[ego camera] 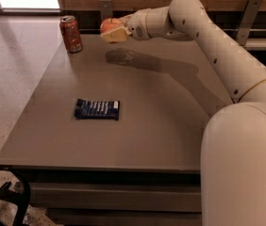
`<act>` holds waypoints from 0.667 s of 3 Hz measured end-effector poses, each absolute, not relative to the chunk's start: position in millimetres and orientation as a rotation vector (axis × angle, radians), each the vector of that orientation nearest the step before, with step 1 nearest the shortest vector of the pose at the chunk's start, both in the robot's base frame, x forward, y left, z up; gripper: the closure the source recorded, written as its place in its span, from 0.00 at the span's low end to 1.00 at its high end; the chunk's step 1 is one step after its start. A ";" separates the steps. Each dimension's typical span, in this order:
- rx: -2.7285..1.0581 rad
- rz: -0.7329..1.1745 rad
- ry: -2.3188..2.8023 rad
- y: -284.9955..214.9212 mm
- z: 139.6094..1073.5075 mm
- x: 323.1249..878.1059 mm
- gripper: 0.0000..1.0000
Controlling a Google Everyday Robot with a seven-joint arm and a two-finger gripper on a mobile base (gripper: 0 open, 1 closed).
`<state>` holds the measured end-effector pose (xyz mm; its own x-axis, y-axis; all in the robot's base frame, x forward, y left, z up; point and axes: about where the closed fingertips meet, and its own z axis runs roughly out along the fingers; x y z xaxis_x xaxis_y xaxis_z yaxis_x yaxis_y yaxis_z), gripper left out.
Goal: Move apple near coke can
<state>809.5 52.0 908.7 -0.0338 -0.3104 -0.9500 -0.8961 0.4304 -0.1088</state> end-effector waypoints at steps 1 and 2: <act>-1.096 0.712 1.561 70.1 894.3 817.0 1.00; -1.109 0.690 1.594 81.3 873.9 822.9 1.00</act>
Offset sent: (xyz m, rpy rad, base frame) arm 0.0206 0.0341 -0.0549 -0.0436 0.0306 -0.0007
